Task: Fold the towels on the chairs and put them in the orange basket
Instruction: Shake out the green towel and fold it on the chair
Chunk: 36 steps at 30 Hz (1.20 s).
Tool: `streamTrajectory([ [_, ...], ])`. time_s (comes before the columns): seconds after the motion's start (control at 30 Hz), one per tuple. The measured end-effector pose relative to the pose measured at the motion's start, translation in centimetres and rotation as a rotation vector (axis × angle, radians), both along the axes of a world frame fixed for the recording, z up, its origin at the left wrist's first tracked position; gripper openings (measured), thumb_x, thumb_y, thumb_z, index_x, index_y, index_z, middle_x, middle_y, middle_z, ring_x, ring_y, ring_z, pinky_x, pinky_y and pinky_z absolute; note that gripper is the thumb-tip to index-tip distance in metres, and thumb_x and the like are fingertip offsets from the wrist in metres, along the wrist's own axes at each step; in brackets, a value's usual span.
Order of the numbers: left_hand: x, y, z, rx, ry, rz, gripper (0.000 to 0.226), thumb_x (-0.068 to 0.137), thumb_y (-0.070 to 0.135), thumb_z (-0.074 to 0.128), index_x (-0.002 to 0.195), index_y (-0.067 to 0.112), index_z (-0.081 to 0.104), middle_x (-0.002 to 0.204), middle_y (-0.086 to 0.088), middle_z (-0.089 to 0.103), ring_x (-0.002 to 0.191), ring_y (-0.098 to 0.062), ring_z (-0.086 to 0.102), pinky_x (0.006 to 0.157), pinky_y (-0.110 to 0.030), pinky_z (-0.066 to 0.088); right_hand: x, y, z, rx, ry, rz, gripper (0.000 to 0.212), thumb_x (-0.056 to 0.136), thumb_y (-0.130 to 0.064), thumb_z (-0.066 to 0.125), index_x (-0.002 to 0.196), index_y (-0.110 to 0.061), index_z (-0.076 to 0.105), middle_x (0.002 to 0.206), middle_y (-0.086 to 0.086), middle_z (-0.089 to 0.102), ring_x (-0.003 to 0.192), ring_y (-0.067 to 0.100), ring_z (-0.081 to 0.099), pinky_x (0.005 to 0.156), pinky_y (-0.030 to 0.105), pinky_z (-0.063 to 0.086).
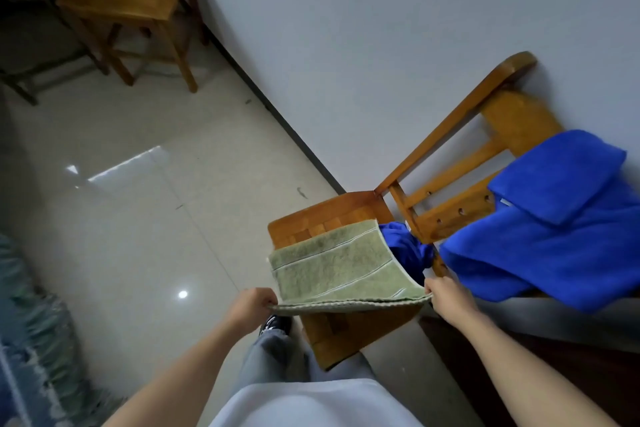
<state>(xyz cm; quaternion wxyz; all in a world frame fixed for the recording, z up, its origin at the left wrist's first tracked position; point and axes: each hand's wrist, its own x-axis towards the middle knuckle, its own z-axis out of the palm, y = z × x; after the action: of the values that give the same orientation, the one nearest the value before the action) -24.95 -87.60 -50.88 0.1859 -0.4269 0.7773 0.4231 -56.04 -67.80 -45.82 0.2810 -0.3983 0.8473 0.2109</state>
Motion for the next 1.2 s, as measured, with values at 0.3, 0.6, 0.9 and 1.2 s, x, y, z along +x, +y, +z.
streamTrajectory([
  [0.3, 0.4, 1.1, -0.6, 0.054, -0.02, 0.111, 0.03, 0.077, 0.0, 0.061, 0.067, 0.027, 0.055, 0.071, 0.0, 0.06, 0.075, -0.016, 0.054, 0.06, -0.022, 0.033, 0.1, 0.1, -0.5, -0.037, -0.013, 0.042, 0.019, 0.093, -0.006, 0.041, 0.102, -0.017, 0.053, 0.089, -0.002, 0.046, 0.082, 0.016, 0.048, 0.066, 0.026, 0.035],
  [0.6, 0.6, 0.7, -3.6, 0.384, 0.148, 0.929, 0.01, 0.08, -0.001, 0.067, 0.085, 0.008, 0.065, 0.077, -0.007, 0.064, 0.076, -0.02, 0.056, 0.061, -0.024, 0.043, -2.1, -4.5, -3.2, -0.295, -0.257, -0.465, 0.011, 0.086, -0.01, 0.059, 0.089, -0.02, 0.062, 0.093, 0.003, 0.064, 0.092, 0.022, 0.06, 0.075, 0.031, 0.048],
  [0.9, -1.9, -0.4, -9.8, 0.445, 0.281, 1.278, 0.02, 0.087, 0.007, 0.061, 0.105, 0.001, 0.061, 0.102, -0.016, 0.063, 0.099, -0.028, 0.057, 0.088, -0.036, 0.044, -3.0, -9.5, -10.3, -0.682, -0.304, -0.894, 0.02, 0.085, -0.006, 0.061, 0.104, -0.001, 0.064, 0.101, 0.004, 0.063, 0.096, 0.027, 0.06, 0.084, 0.037, 0.049],
  [1.2, -4.5, -3.0, -14.8, 0.29, 0.243, 1.375, 0.023, 0.089, 0.01, 0.06, 0.111, 0.004, 0.061, 0.102, -0.011, 0.062, 0.096, -0.025, 0.056, 0.083, -0.034, 0.044, -4.5, -13.4, -16.6, -0.561, -0.136, -0.467, 0.021, 0.092, -0.016, 0.056, 0.109, -0.004, 0.058, 0.109, 0.012, 0.061, 0.097, 0.028, 0.057, 0.075, 0.03, 0.043],
])
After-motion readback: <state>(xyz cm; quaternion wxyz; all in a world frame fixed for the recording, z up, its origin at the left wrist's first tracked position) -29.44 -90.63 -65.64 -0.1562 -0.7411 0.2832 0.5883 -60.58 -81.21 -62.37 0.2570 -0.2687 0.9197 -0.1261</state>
